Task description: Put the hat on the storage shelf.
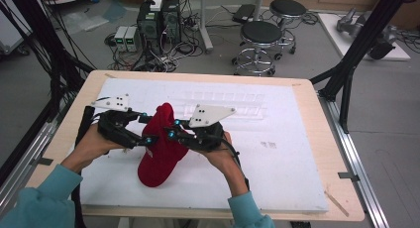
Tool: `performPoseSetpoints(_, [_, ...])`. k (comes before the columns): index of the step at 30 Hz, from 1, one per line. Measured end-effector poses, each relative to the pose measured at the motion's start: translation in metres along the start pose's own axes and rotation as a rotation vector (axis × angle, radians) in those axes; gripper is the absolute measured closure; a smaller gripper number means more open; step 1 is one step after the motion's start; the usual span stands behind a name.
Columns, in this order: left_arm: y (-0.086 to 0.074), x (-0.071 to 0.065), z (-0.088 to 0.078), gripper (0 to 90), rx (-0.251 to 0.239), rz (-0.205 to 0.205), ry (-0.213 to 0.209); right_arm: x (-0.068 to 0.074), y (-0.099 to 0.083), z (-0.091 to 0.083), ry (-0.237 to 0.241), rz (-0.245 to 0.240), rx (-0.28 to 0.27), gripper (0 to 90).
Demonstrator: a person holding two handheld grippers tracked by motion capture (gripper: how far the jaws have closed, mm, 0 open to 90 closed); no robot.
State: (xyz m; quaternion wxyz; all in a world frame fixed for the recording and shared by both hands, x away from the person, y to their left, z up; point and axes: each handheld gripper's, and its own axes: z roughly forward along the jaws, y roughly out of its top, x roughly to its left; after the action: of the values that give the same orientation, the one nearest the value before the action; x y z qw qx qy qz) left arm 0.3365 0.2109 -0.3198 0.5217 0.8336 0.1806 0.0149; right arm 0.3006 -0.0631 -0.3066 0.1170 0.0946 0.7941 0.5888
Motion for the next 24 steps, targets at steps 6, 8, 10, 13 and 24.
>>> performPoseSetpoints(6, [0.0,-0.005,0.002,49.9,0.018,0.026,-0.015,0.0,0.0,0.001,-0.009,-0.006,0.005,84.1])
performPoseSetpoints(8, [0.0,-0.005,0.002,57.5,0.022,0.026,-0.014,0.0,0.0,0.002,-0.013,-0.005,0.01,84.0])
performPoseSetpoints(10, [-0.002,-0.006,0.002,65.5,0.025,0.026,-0.017,0.0,0.0,0.002,-0.015,-0.006,0.016,84.0])
performPoseSetpoints(13, [-0.004,-0.009,0.002,78.2,0.04,0.052,-0.018,0.0,-0.001,0.003,-0.023,-0.002,0.027,84.0])
performPoseSetpoints(24, [-0.005,-0.014,0.0,86.2,0.048,0.061,0.014,0.0,-0.004,0.006,-0.037,0.016,0.034,83.7])
